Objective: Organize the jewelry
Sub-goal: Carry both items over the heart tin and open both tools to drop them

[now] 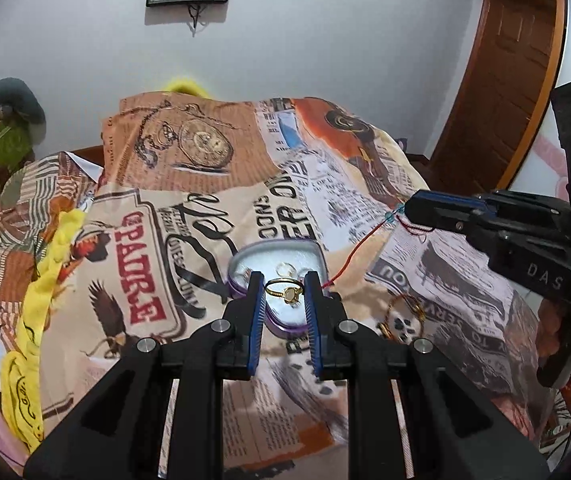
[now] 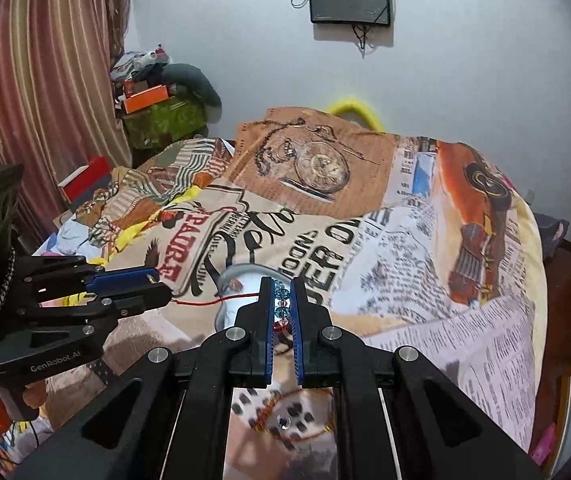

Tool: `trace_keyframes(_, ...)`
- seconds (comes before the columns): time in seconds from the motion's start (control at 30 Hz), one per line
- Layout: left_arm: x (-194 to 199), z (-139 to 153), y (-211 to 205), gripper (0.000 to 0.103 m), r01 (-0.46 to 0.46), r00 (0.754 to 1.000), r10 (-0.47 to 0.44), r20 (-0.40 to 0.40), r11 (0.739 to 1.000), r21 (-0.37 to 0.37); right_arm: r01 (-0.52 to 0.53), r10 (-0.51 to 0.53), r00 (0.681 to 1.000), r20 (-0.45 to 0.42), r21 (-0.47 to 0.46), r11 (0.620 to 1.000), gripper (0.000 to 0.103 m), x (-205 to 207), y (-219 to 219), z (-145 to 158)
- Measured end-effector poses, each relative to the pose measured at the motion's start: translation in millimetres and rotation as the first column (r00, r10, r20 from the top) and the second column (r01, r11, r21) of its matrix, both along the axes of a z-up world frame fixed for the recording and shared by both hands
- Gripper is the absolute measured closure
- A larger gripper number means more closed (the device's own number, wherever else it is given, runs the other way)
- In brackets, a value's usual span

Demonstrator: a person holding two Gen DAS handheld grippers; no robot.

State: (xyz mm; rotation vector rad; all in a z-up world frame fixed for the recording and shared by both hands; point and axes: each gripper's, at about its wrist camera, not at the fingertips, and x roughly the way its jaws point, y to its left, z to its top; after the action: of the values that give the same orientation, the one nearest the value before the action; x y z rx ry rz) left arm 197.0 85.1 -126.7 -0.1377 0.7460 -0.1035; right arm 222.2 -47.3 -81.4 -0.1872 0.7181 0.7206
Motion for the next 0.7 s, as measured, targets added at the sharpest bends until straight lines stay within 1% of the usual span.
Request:
trace_keyframes(0.2, 17, -1, 11, 0.085, -0.018, 1.0, 0.018, 0.006, 1.0, 0.001, -0.017, 0.017, 1.0, -0.024, 0.005, 1.0, 0.096, 14, 17, -5)
trace_keyframes(0.33, 31, -7, 15, 0.085, -0.022, 1.0, 0.022, -0.008, 1.0, -0.003, -0.022, 0.023, 0.998, -0.057, 0.006, 1.0, 0.096, 23, 24, -13)
trace_keyframes(0.47, 46, -18, 18, 0.085, -0.016, 0.999, 0.016, -0.036, 1.0, -0.012, -0.025, 0.025, 0.994, -0.107, 0.001, 1.0, 0.096, 36, 31, -24)
trace_keyframes(0.6, 60, -34, 17, 0.085, -0.007, 0.997, 0.005, -0.081, 1.0, -0.026, -0.03, 0.027, 0.987, -0.156, -0.015, 0.999, 0.096, 48, 39, -36)
trace_keyframes(0.7, 67, -45, 14, 0.085, 0.005, 0.994, -0.007, -0.11, 1.0, -0.015, -0.033, 0.025, 0.981, -0.191, -0.039, 0.999, 0.096, 55, 46, -47)
